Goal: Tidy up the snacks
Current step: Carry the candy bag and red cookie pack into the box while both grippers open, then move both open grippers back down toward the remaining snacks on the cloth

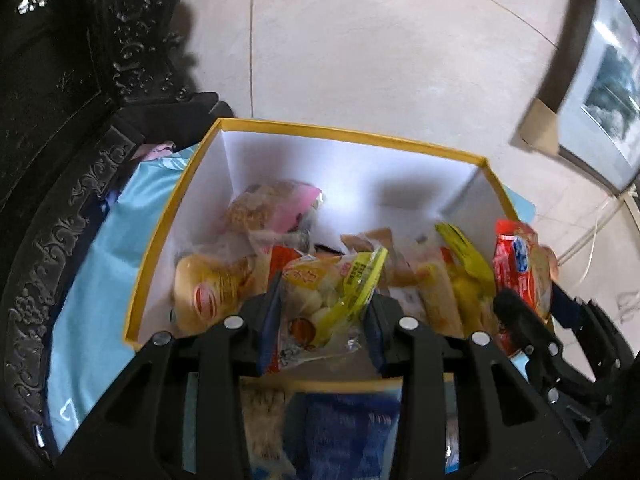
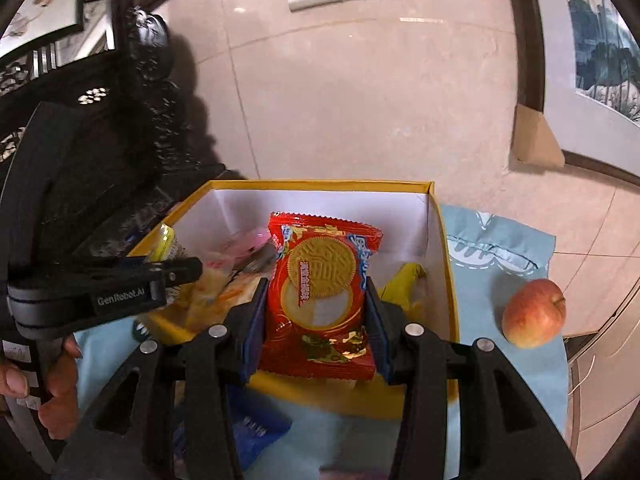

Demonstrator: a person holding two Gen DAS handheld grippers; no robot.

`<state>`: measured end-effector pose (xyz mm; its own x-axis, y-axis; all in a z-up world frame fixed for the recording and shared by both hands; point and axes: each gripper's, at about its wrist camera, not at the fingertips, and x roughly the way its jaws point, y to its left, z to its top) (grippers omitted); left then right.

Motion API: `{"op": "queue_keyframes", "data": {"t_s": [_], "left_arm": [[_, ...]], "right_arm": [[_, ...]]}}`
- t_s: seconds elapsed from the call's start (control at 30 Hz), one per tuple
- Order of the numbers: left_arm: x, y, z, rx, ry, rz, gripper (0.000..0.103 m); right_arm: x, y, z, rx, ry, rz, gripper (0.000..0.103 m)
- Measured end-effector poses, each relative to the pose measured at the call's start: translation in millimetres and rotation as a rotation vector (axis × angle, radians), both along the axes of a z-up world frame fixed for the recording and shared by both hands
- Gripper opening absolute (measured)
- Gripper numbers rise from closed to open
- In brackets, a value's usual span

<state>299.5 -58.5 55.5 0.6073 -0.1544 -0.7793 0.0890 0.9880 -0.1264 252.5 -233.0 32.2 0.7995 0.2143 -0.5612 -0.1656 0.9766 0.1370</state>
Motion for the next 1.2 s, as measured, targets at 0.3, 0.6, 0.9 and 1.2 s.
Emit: {"op": "queue_keyframes", "data": {"t_s": [0.3,0.6,0.9,1.2], "left_arm": [[15.4,-0.6,-6.8,0.017,-0.054,0.061,0.094],[-28.2,4.4,6.2,0.039,-0.053,0.020,0.095],[-93.7,11.8,2.5,0.071,-0.043,0.001,0.095],[-160.8,10.7,-53.3,0.147,-0.009,-0.039,0.095]], "right_arm": [[8.1,8.5,-14.4,-0.052,-0.017,-0.019,0.065],[-45.0,-11.1,0.0,0.015,-0.033,-0.033,0.067],[-107.0,-37.6,-11.3,0.108,0.009,-0.090,0.068],[-150.2,-43.6,-50.7,0.100,0.047,-0.170,0.095]]}}
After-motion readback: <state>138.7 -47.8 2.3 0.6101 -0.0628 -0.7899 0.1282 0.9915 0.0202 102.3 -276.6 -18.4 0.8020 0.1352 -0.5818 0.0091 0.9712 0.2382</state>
